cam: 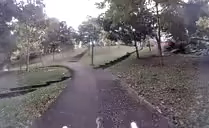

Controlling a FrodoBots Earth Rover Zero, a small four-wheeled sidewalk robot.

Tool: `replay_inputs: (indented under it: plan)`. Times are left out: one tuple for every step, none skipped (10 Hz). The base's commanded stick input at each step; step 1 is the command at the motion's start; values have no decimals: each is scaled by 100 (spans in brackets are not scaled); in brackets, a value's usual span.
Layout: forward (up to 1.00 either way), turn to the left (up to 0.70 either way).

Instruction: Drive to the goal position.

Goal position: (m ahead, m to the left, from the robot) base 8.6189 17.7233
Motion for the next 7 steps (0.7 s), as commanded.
replay_inputs:
  plan:
    - [70, 1]
    - [70, 1]
    - [70, 1]
    - [70, 1]
    - [70, 1]
    - [70, 1]
    - [70, 1]
